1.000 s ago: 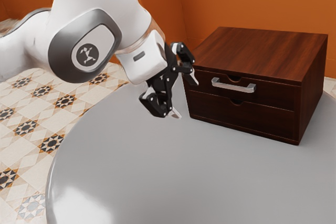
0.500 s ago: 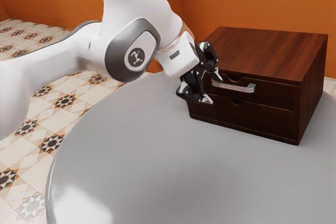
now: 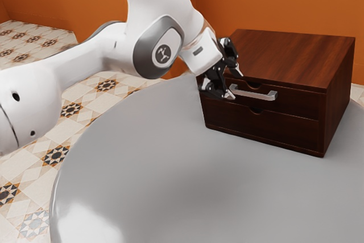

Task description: Pull the drawer handle with one arm to open the drawer

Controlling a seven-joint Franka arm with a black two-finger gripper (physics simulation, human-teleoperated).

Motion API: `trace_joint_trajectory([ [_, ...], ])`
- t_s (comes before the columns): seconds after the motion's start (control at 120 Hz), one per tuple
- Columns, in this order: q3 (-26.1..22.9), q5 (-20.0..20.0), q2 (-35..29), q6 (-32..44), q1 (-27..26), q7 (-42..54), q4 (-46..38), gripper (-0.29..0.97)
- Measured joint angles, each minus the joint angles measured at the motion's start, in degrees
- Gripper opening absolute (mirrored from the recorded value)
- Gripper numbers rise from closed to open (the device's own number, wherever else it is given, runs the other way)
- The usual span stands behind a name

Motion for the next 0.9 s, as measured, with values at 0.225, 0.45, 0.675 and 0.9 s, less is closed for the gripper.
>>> trace_joint_trajectory([
  [0.225,0.0,0.4,2.0,1.5,0.0,0.4,0.9,0.32],
  [0.45,0.0,0.4,4.3,2.5,0.0,0.7,2.6,0.27],
  [0.675,0.0,0.4,6.3,3.0,-0.1,0.9,4.0,0.23],
  [0.9,0.0,0.3,7.0,3.2,-0.2,1.0,4.0,0.18],
])
